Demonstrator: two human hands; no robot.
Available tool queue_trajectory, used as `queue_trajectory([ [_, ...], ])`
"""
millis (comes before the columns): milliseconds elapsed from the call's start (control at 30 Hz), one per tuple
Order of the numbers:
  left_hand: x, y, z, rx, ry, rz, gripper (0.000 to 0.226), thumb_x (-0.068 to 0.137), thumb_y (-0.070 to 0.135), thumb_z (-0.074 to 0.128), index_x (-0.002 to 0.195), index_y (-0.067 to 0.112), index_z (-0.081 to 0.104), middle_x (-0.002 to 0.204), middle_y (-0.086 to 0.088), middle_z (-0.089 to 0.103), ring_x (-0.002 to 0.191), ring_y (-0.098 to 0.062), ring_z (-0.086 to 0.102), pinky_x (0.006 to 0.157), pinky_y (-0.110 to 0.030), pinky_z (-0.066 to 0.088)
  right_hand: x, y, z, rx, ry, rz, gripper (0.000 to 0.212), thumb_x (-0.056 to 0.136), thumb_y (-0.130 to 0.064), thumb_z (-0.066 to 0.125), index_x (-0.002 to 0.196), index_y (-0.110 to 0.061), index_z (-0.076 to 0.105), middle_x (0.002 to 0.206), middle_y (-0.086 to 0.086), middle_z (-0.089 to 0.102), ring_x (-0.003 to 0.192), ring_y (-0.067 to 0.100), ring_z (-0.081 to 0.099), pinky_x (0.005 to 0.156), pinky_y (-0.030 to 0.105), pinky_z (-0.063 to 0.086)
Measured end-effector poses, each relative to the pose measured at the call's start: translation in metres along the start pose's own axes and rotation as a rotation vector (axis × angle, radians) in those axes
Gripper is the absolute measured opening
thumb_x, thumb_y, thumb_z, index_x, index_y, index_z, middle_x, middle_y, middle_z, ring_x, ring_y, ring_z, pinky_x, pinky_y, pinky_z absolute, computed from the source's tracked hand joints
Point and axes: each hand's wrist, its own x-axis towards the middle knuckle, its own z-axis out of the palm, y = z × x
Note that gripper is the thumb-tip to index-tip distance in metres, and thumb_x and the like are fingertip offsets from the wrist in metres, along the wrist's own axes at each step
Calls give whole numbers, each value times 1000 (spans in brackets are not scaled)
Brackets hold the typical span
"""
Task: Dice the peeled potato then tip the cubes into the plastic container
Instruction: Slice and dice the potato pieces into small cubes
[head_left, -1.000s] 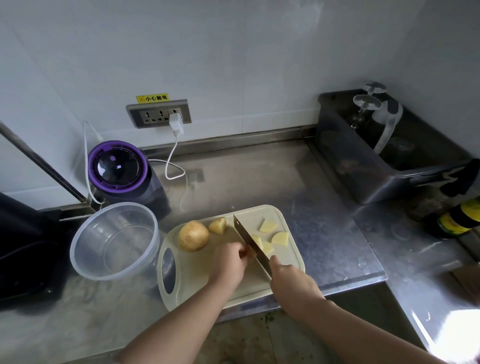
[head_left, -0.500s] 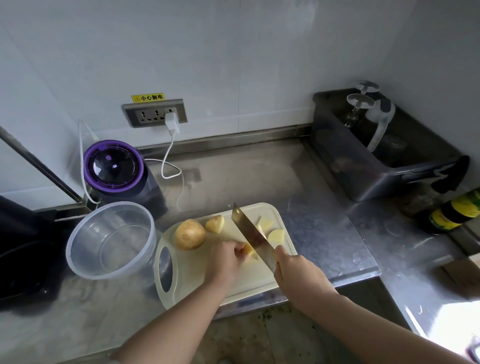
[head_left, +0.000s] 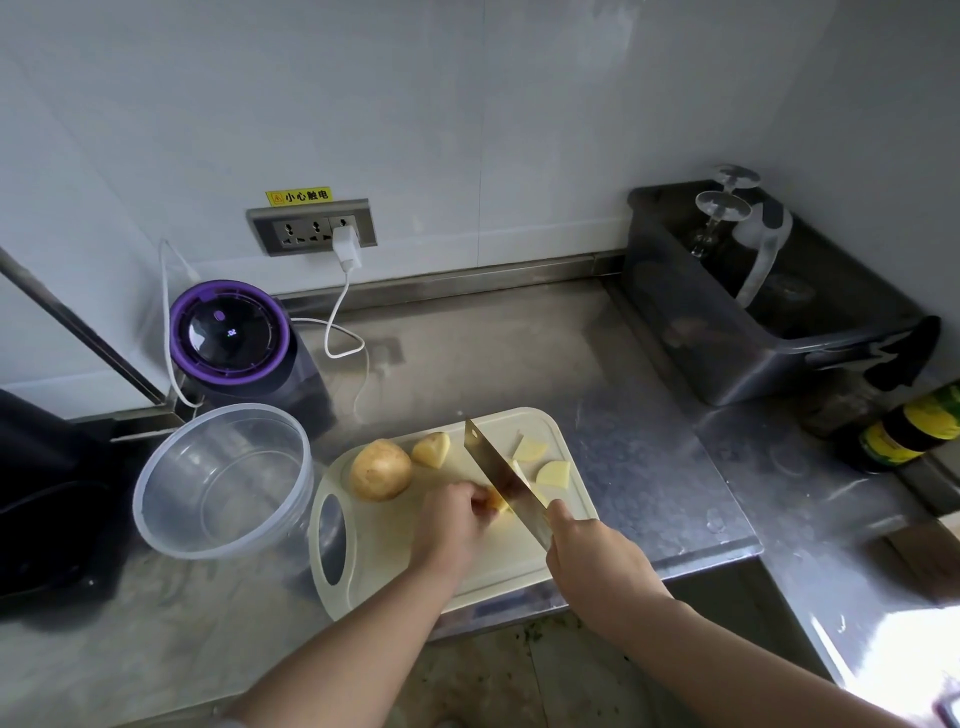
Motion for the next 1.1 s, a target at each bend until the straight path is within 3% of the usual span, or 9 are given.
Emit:
queue_trajectory([
  [200, 1, 0, 0, 38, 5, 17, 24, 87, 23, 69, 109, 15, 72, 104, 1, 72, 97, -13, 66, 85, -25, 51, 2, 0, -1, -6, -32, -15, 55, 100, -18, 54, 146, -20, 23, 111, 1, 62, 72, 11, 56, 65, 18, 49],
  [333, 2, -2, 2, 46, -8, -1, 19, 87, 20, 69, 105, 17, 73, 100, 2, 73, 96, -14, 66, 86, -29, 52, 7, -2, 3, 2, -48, -21, 52, 101, -14, 49, 147, -17, 24, 92, -4, 48, 57, 6, 44, 49, 13, 37],
  [433, 2, -3, 1, 46, 2, -6, 15, 88, 22, 67, 101, 18, 73, 95, 3, 73, 92, -14, 66, 81, -28, 51, 12, -6, 12, 13, -53, 21, 42, 102, -12, 45, 142, -13, 31, 77, -5, 40, 62, 11, 51, 52, 16, 37],
  [567, 3, -3, 1, 106, 10, 10, 23, 90, 28, 65, 111, 19, 70, 104, 2, 72, 97, -14, 65, 80, -26, 51, 16, -4, 18, 15, -95, 15, 53, 100, -17, 53, 145, -16, 26, 77, -8, 40, 54, 6, 43, 46, 13, 35],
  [667, 3, -3, 1, 51, -6, -1, 25, 89, 23, 67, 113, 17, 69, 108, 2, 71, 101, -14, 65, 85, -26, 50, 18, 1, 17, 110, -59, 60, 42, 102, -20, 50, 139, -16, 31, 88, -5, 50, 58, 5, 48, 50, 12, 41],
  [767, 1, -4, 1, 10, 3, -6, 23, 88, 21, 68, 110, 15, 71, 104, 2, 71, 99, -14, 65, 84, -25, 50, 17, 2, 13, 196, 6, 111, 28, 104, -21, 40, 132, -16, 36, 82, -5, 53, 58, 4, 52, 49, 14, 40],
  [933, 3, -2, 3, 0, 21, -18, 22, 87, 22, 69, 108, 15, 72, 105, 2, 71, 98, -13, 64, 85, -25, 49, 8, 1, 1, 138, 17, 59, 37, 103, -22, 45, 137, -20, 31, 92, -5, 53, 69, 8, 58, 67, 21, 53],
  [1100, 8, 3, 6, 13, 20, -29, 21, 87, 20, 69, 107, 15, 72, 104, 1, 72, 98, -14, 65, 85, -24, 49, 4, 1, 2, 142, 7, 54, 41, 102, -21, 48, 139, -21, 30, 92, -4, 53, 69, 9, 59, 67, 21, 54],
])
